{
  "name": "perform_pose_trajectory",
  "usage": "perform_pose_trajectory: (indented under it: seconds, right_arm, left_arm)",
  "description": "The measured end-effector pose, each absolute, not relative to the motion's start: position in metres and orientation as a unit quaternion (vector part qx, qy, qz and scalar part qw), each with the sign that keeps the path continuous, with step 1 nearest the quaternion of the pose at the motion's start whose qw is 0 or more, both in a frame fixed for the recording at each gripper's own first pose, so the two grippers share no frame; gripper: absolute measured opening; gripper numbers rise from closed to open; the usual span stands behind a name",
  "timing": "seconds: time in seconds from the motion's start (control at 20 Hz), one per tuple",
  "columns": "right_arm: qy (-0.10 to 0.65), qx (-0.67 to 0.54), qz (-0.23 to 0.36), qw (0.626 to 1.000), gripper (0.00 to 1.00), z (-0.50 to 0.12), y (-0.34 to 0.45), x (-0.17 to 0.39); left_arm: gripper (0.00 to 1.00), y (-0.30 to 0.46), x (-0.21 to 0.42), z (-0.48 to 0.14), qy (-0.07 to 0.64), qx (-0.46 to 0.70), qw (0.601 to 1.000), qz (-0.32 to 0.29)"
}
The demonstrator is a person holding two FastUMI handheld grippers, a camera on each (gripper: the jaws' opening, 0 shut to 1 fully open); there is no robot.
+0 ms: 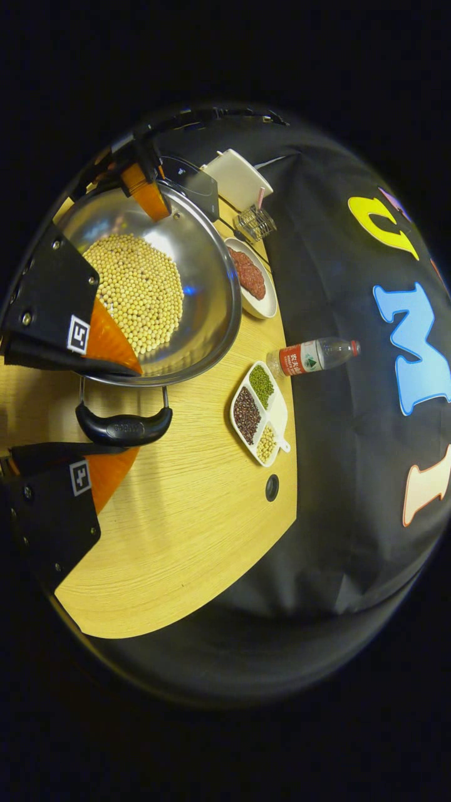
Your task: First push the handle of the pot to place it horizontally, then grasp the pot with both hands and set it on the induction cooktop.
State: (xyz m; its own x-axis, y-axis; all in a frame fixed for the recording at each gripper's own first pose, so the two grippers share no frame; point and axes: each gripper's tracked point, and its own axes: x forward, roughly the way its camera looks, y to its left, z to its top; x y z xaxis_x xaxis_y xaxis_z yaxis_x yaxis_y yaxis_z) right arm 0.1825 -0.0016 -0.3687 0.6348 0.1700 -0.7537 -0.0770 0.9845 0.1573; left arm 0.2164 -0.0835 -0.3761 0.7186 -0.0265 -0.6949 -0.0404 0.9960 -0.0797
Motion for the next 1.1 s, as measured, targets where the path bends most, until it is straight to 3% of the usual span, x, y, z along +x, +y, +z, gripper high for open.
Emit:
perform_pose_trajectory:
  seconds: [0.05,0.1,0.3,0.35,0.4,0.5,0.55,0.6,0.75,0.8,0.95,1.1]
  right_arm:
    - [0.412,0.053,0.066,0.907,0.47,-0.362,-0.002,0.183]
    - [0.404,0.049,0.064,0.911,0.47,-0.356,-0.001,0.182]
    - [0.401,0.058,0.043,0.913,0.47,-0.332,0.009,0.164]
    - [0.4,0.057,0.039,0.914,0.47,-0.327,0.014,0.16]
    - [0.398,0.058,0.035,0.915,0.47,-0.322,0.019,0.157]
    - [0.395,0.061,0.026,0.916,0.47,-0.315,0.031,0.15]
    - [0.397,0.061,0.023,0.916,0.47,-0.312,0.036,0.146]
    - [0.397,0.062,0.021,0.915,0.47,-0.309,0.043,0.143]
    - [0.392,0.065,0.012,0.917,0.47,-0.3,0.063,0.136]
    - [0.39,0.065,0.011,0.918,0.47,-0.298,0.071,0.133]
    - [0.388,0.067,0.01,0.919,0.47,-0.292,0.098,0.128]
    - [0.383,0.064,0.014,0.922,0.47,-0.286,0.128,0.13]
  left_arm:
    - [0.65,-0.082,0.218,-0.374,0.371,-0.046,0.927,0.001]
    - [0.69,-0.081,0.219,-0.372,0.363,-0.047,0.931,-0.002]
    - [0.63,-0.066,0.212,-0.342,0.348,-0.043,0.936,-0.017]
    - [0.68,-0.061,0.212,-0.339,0.347,-0.046,0.936,-0.023]
    - [0.64,-0.055,0.212,-0.336,0.344,-0.047,0.937,-0.028]
    - [0.68,-0.041,0.208,-0.331,0.341,-0.047,0.938,-0.035]
    - [0.64,-0.034,0.205,-0.329,0.342,-0.049,0.938,-0.039]
    - [0.68,-0.028,0.205,-0.328,0.341,-0.052,0.938,-0.041]
    - [0.64,-0.005,0.202,-0.323,0.336,-0.053,0.939,-0.048]
    - [0.72,0.003,0.202,-0.321,0.333,-0.053,0.94,-0.05]
    - [0.64,0.033,0.203,-0.315,0.325,-0.054,0.943,-0.052]
    - [0.72,0.066,0.204,-0.314,0.322,-0.055,0.944,-0.048]
